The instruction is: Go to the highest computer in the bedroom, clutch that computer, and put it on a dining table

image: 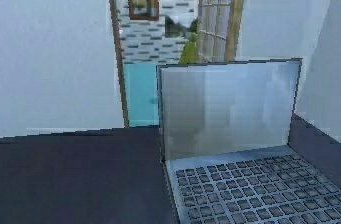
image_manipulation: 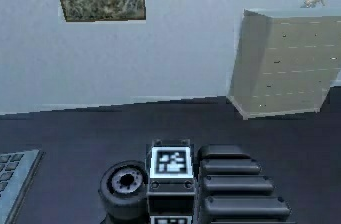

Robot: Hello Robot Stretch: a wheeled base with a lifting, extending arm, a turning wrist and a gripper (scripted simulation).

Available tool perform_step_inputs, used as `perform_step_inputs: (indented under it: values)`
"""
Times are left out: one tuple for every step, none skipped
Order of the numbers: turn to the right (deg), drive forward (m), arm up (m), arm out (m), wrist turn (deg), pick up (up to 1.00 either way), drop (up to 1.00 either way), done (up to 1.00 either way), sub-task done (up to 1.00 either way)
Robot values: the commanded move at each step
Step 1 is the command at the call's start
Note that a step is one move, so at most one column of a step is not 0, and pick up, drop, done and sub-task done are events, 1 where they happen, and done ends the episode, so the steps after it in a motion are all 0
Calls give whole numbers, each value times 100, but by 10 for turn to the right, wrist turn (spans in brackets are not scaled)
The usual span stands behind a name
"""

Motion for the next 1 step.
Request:
perform_step_inputs:
  values:
    - [0, 100, 0, 0, 0, 0, 0, 0, 0]
